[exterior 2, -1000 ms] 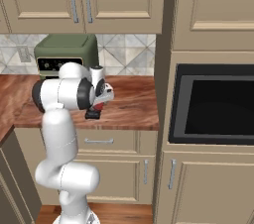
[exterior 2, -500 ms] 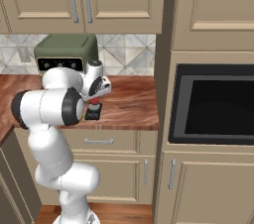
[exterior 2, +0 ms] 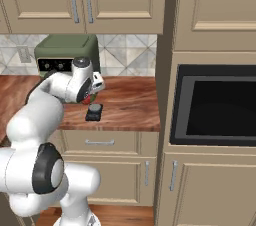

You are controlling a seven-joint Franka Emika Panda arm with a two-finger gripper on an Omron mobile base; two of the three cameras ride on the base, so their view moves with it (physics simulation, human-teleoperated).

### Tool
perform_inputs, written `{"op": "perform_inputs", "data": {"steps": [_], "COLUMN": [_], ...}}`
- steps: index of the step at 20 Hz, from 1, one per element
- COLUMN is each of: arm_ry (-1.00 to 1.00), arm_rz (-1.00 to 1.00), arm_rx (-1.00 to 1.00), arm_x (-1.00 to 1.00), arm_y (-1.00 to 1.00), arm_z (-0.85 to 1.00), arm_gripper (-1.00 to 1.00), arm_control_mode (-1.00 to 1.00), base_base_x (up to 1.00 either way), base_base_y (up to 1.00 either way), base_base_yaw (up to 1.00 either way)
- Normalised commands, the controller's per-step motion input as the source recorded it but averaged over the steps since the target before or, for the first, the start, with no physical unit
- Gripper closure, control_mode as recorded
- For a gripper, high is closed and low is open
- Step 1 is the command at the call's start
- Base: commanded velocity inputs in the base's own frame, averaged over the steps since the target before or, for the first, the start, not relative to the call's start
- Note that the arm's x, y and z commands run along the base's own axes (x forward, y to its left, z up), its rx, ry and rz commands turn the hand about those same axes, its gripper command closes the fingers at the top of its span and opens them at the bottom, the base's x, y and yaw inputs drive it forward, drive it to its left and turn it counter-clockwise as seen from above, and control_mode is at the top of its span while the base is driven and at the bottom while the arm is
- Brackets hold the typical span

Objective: Take the steak from the fridge and place it on the digital scale on the counter by the fridge. Wait a few seconds for a reading, then move it to the plate on the dining counter.

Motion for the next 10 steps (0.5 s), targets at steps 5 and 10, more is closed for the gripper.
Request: {"op": "perform_inputs", "data": {"steps": [5,10], "arm_ry": [0.04,0.06], "arm_rz": [-0.18,-0.13], "arm_rx": [0.05,0.02], "arm_x": [-0.95,-0.60], "arm_y": [-0.11,-0.18], "arm_z": [0.51,0.06], "arm_gripper": [1.00,1.00], "arm_control_mode": [-1.00,-1.00], "base_base_x": [0.00,0.00], "base_base_y": [0.00,0.00], "base_base_yaw": [0.00,0.00]}}
